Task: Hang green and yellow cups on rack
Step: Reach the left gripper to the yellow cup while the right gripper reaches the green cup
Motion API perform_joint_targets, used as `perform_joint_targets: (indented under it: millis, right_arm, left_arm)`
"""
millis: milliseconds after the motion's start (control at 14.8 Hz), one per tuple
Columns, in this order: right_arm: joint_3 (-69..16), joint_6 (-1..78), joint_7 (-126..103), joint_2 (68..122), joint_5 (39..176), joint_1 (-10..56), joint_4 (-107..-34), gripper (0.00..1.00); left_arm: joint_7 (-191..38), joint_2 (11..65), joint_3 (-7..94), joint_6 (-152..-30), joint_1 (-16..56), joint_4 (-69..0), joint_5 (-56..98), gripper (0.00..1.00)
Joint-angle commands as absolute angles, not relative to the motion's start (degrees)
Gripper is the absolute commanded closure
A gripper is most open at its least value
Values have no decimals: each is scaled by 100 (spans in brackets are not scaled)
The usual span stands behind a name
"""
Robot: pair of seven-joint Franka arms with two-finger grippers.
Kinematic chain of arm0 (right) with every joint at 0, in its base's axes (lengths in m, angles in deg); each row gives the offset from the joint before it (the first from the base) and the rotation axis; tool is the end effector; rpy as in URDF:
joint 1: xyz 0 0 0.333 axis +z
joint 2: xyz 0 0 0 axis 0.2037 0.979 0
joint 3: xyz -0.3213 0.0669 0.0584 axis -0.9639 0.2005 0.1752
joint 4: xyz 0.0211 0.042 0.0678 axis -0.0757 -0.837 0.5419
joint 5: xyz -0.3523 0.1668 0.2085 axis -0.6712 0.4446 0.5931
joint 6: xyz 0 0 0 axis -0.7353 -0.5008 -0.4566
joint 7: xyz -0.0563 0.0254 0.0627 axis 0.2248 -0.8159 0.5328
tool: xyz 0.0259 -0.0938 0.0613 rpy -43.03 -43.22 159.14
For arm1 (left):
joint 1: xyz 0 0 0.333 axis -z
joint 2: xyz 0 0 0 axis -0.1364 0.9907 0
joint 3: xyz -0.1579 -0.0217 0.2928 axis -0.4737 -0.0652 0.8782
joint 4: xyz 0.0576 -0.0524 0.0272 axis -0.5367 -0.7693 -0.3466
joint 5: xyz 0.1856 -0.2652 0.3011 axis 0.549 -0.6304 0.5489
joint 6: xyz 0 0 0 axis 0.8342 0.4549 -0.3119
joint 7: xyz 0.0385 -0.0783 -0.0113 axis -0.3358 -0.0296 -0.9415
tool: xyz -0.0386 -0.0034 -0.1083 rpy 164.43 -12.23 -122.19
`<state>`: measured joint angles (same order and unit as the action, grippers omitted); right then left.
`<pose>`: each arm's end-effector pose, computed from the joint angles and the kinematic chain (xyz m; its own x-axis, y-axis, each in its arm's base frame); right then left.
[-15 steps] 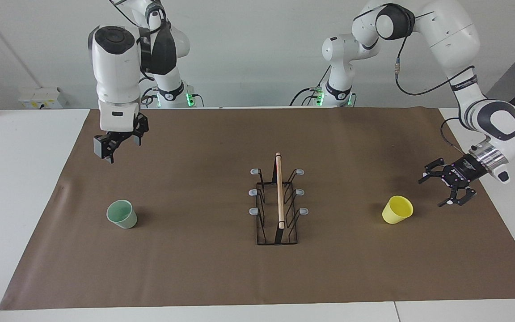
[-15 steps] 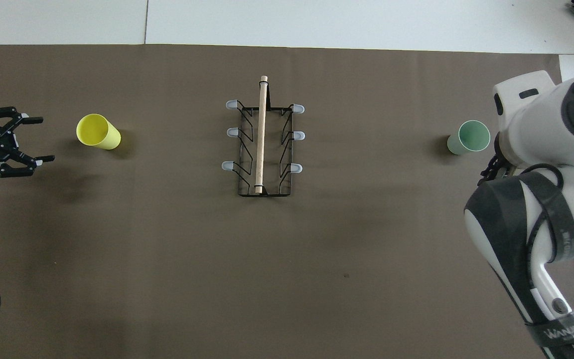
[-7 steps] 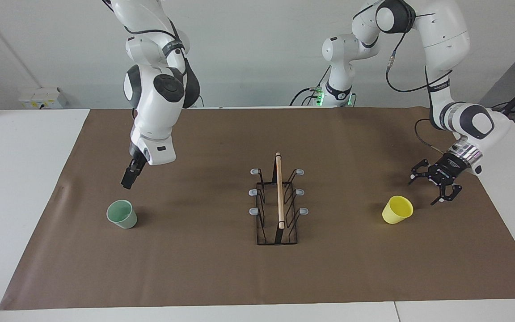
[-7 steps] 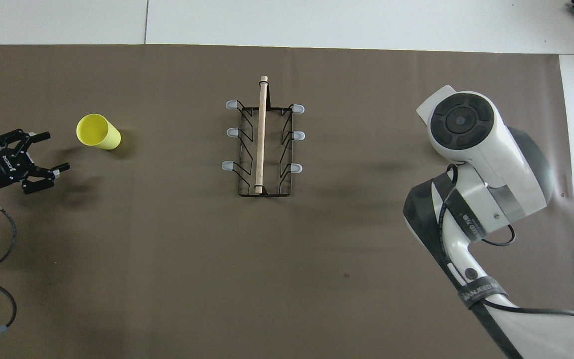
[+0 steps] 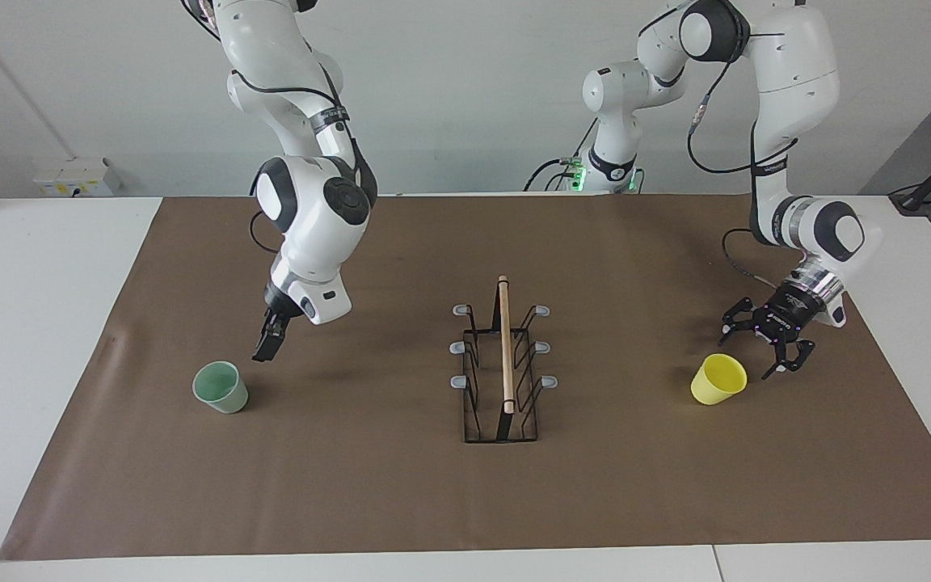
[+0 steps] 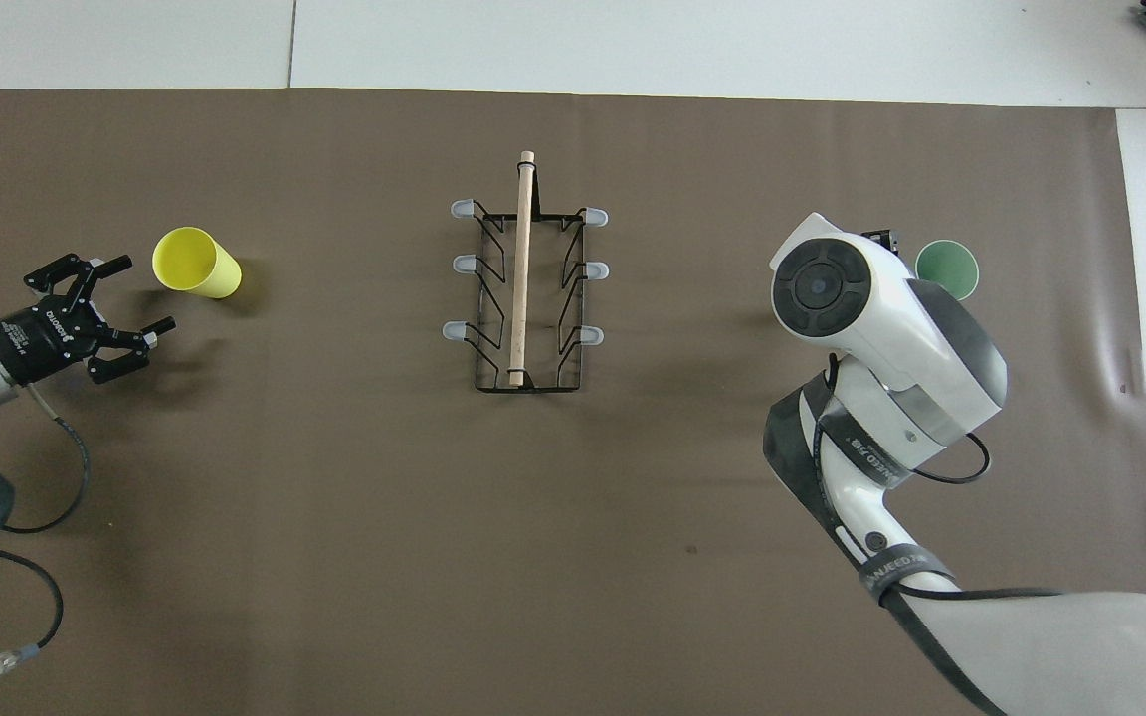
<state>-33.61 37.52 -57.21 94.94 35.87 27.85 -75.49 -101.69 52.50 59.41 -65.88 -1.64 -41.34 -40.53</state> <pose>0.6421 0.1388 0.3515 0.0351 0.8203 -0.5709 0.9871 0.0610 0.1483 0.6110 0.1720 0.2255 -0.1740 0.3767 -0.9098 0.8345 0.5470 0.0668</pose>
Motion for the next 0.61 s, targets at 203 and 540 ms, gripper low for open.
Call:
perform_joint_targets:
  millis: [203,540]
  right_arm:
    - [-3375,3917,-5826,10161,2353,3188,-7735,0]
    - [-3375,3944,-5756,10302,1200,3118,-8079,0]
  left_arm:
    - [-9631,5414,5675,-6720,-245,-4267,-4630,0]
    - [-9481,5546,5464,-7001,-174,-4259,-5079,0]
